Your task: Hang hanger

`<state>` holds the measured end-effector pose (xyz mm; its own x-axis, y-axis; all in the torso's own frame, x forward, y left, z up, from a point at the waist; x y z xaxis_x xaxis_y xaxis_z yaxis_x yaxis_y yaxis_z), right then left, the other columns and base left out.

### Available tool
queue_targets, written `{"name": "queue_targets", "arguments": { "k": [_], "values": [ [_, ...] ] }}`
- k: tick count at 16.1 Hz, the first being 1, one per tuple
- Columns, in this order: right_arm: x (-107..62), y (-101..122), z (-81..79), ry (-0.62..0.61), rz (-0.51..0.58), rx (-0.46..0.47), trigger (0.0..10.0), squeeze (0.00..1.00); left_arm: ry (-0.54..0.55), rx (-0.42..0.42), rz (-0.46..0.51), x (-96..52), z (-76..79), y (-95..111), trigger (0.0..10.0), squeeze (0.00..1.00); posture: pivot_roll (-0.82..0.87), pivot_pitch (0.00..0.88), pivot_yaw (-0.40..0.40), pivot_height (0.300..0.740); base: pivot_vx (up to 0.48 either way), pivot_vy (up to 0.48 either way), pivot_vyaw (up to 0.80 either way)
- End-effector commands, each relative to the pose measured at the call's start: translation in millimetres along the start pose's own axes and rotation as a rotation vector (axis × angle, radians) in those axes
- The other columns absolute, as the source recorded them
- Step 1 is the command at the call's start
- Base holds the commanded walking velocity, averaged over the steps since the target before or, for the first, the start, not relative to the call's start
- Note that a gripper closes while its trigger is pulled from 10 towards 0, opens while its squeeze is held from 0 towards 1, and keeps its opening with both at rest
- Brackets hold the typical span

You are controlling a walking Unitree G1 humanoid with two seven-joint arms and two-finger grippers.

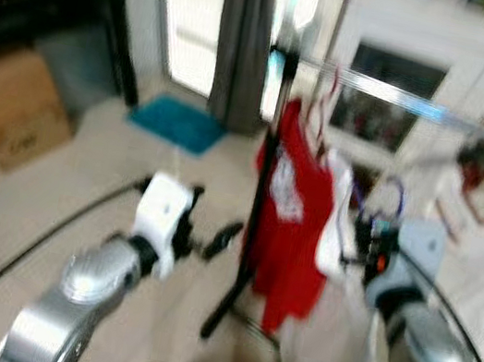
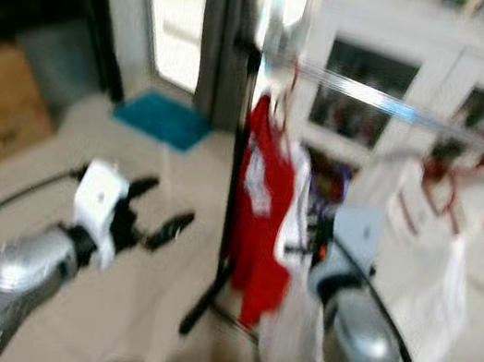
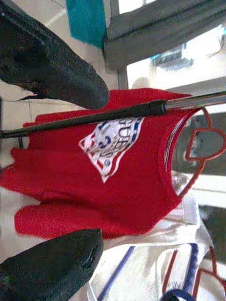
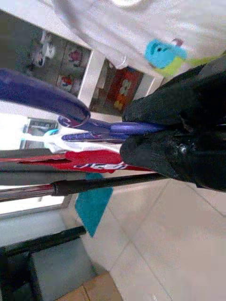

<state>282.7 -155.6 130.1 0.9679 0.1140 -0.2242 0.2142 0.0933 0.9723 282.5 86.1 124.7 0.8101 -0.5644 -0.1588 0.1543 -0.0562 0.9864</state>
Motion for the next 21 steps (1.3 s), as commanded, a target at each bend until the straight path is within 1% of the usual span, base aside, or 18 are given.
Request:
{"name": "queue_targets", "arguments": {
  "k": [1,20,21],
  "values": [
    [-3.1,12.7,1.0,-0.003,0.048,-0.005,0.0,0.00,-0.014,0.012,0.020,1.3,1.8,7.6,10.0,0.00,0.03,0.000,0.020,0.740,0.000,0.000,0.00],
    [-1.6,15.6,1.4,-0.004,0.064,-0.013,0.0,0.00,-0.044,0.039,0.024,7.2,1.3,12.5,10.0,0.00,0.03,0.000,0.037,0.740,-0.292,0.000,0.00],
    [-0.3,25.9,-5.1,0.053,0.104,-0.009,0.0,0.00,-0.067,0.043,0.017,20.0,-0.1,13.2,10.0,1.00,0.03,0.000,0.026,0.740,0.000,0.000,0.00]
  ]
}}
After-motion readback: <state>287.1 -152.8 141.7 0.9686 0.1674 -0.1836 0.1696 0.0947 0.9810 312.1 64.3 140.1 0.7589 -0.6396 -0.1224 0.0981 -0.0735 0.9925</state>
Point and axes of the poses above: a point about 5 cm out from each wrist's last joint towards the gripper, its own x axis pointing out of the wrist towards the gripper, its own y axis along the axis of the wrist's last joint, z = x × y, the point moved 6 cm from there along x, pointing out of the wrist towards the gripper, and after that the axes turned 3 degrees about -x, right-handed, at the moved point
